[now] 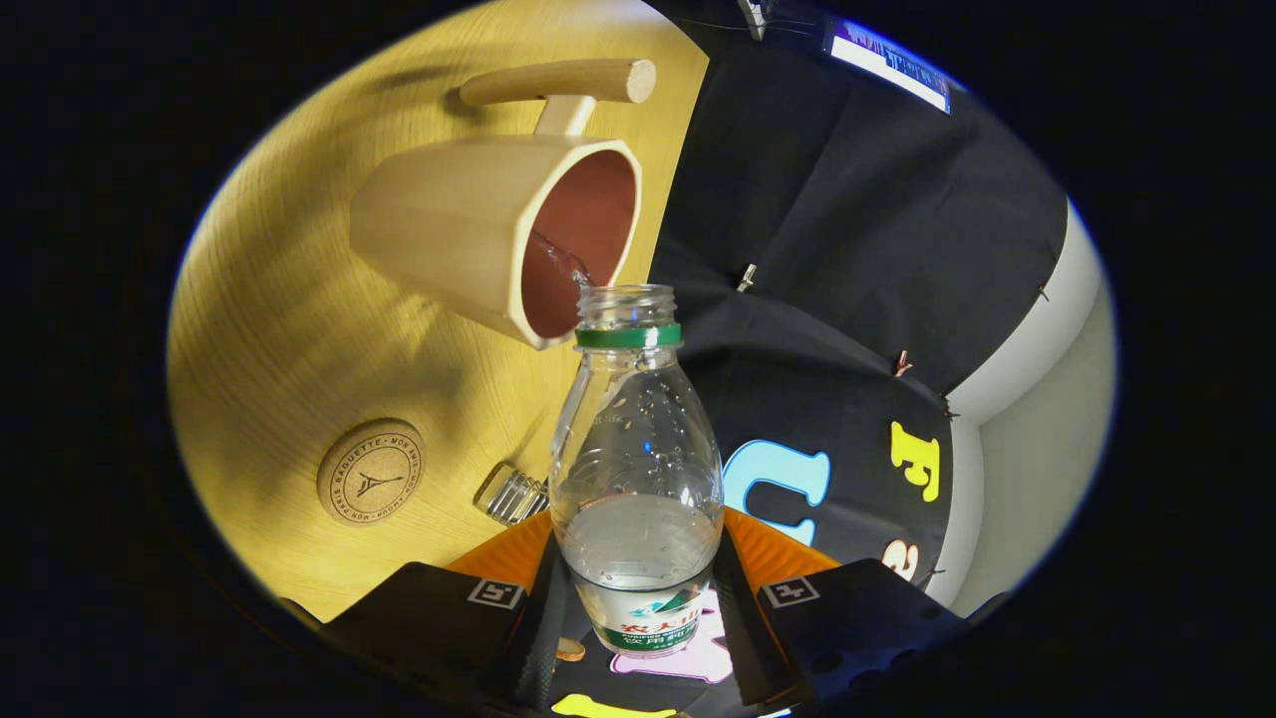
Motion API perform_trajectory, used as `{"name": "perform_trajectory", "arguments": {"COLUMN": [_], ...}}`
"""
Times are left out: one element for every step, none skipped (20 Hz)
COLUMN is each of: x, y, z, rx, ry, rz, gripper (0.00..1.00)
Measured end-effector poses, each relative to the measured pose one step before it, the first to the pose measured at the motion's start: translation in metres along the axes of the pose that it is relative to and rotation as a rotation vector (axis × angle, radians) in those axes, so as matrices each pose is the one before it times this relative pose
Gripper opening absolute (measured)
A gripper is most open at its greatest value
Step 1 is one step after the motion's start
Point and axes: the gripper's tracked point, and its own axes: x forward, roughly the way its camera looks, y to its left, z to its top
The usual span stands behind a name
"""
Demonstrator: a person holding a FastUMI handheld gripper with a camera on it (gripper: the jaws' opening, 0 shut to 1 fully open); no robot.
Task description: Take the bottle from table, then pour the juice into the cup, finally place the bottle on the coaster
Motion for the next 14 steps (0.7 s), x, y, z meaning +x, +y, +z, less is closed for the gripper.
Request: {"name": "perform_trajectory", "arguments": {"x": [0.00185, -0.00007, 0.0001, 0.00003, 0.00025, -0.00021, 0.00203, 0.00027, 0.00021, -0.00049, -0.0001, -0.0011, -0.00027, -0.00066], "y": [-0.00154, -0.00148, -0.00094, -0.00172, -0.00121, -0.00202, -0.00217, -0.00073, -0.00048, -0.00011, -0.00021, -0.00063, 0.00028, 0.0001], "z": [0.00035, 0.00105, 0.00089, 0.00014, 0.00084, 0.00128, 0.00107, 0.00116, 0.00046, 0.0006, 0.00047, 0.0006, 0.00094, 0.00099], "rx": [-0.01084, -0.01155, -0.00791, -0.00835, -0.00841, -0.00953, -0.01149, -0.01052, -0.00749, -0.00333, -0.00849, -0.00957, -0.00644, -0.00537], "ry": [-0.00337, -0.00364, -0.00888, -0.00306, -0.00579, -0.0061, -0.00533, -0.0063, -0.00522, -0.00496, -0.00648, -0.00123, -0.00314, -0.00355], "rz": [-0.00198, -0.00451, 0.00042, -0.00315, -0.00165, -0.00191, -0.00431, -0.00254, 0.00029, 0.00107, 0.00216, 0.00062, 0.0017, 0.00028], "gripper": [0.71, 0.71, 0.71, 0.71, 0.71, 0.71, 0.71, 0.71, 0.71, 0.71, 0.71, 0.71, 0.71, 0.71]}}
